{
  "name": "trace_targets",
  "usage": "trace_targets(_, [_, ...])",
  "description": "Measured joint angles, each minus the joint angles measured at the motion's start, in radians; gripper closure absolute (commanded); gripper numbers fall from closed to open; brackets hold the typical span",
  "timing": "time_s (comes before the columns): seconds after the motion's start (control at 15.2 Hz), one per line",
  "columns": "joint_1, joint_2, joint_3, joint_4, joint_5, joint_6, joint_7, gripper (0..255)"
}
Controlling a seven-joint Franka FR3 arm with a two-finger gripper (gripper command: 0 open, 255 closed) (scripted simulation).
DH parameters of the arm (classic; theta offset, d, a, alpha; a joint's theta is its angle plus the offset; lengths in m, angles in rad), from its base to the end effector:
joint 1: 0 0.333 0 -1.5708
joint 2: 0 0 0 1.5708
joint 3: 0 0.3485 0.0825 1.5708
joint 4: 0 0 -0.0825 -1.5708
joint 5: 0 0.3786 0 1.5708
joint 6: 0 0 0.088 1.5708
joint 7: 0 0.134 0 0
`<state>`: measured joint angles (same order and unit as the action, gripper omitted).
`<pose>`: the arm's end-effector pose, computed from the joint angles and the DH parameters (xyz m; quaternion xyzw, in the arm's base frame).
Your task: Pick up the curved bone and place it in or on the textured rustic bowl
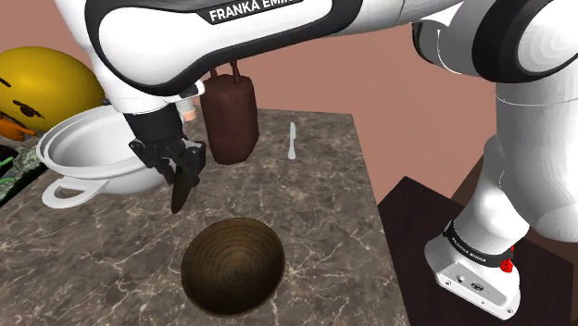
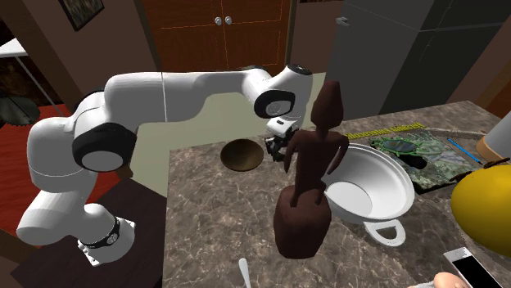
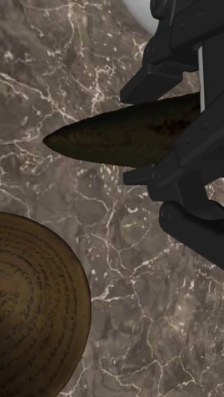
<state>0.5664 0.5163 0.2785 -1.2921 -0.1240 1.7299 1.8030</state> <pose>0.5100 0.4901 0.4555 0.8853 -0.4639 -0.0147 0.0271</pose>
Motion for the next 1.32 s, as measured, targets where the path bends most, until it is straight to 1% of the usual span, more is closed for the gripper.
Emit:
trace_targets(0.07, [0.0,-0.002,0.0,0.005,0.0,-0.008,0.0,255])
trace_targets(0.26, [0.012,-0.066,0.014,-0.083,0.012,0.018,0.032,255])
trace_targets(0.53, [0.021,-0.197,0.04,-0.274,0.042,0.081,0.077,255])
trace_targets(0.86, [0.051,-0.323,0.076,-0.447,0.078,0.133,0.143,255])
trace_targets(1.06, [0.065,-0.359,0.09,-0.508,0.091,0.16,0.171,255])
trace_targets(1.32, [0.068,-0.352,0.091,-0.552,0.087,0.209,0.178,255])
